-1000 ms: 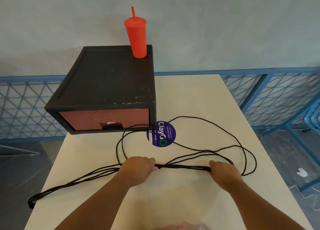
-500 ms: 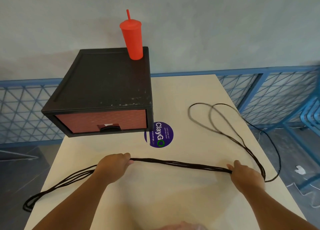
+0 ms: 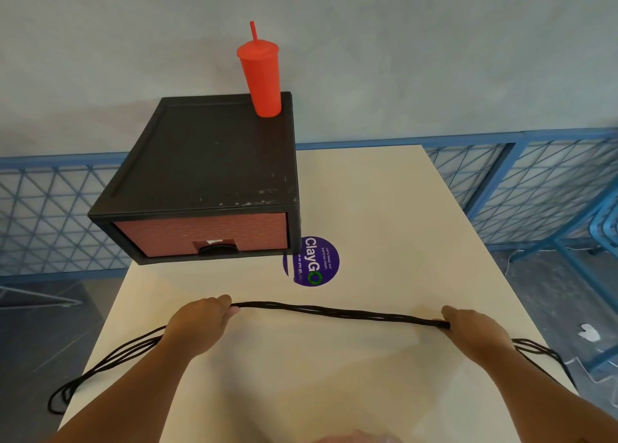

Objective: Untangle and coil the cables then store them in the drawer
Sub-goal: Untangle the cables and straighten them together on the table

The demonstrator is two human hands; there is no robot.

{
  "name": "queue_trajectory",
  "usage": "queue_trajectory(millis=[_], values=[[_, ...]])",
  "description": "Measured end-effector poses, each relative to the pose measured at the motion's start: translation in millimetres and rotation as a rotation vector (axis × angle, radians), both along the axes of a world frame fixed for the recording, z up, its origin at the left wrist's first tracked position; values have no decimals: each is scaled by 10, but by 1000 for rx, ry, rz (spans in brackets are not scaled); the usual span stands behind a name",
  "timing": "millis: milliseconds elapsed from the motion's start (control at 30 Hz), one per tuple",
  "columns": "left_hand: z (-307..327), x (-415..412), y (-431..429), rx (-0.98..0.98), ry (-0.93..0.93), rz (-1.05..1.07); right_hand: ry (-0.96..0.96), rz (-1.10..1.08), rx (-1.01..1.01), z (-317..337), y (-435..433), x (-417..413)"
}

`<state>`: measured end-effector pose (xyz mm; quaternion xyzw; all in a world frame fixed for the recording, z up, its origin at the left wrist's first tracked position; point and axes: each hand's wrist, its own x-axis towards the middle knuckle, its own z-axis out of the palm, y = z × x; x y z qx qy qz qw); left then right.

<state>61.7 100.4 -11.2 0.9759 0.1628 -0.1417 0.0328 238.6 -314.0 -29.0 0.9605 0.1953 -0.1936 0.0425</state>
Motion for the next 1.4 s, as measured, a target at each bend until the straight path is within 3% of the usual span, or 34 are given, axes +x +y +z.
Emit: queue_trajectory(millis=[367,567,633,767,867,1033,1200,1400], values=[[-34,27,76,-3,10,28,-43,46,-50,86,-386,214],[31,197,-175,-19,14,-5,-108,-183,-187,53,-155,226],[63,272,-294,-32,35,-53,-17,-75,-133,155,155,234],[152,449,-661,-26,71,-149,88,237,210,410,1067,-59],[195,551,-930,-40,49,-212,163,409,360,461,1663,-433],[237,535,-982,-119,43,-232,88,509,220,348,1738,-480],[187,352,-666,-152,63,-171,-6,427,198,326,1378,-244],[86,-89,-77,-69,46,-89,-49,126,135,183,706,116]])
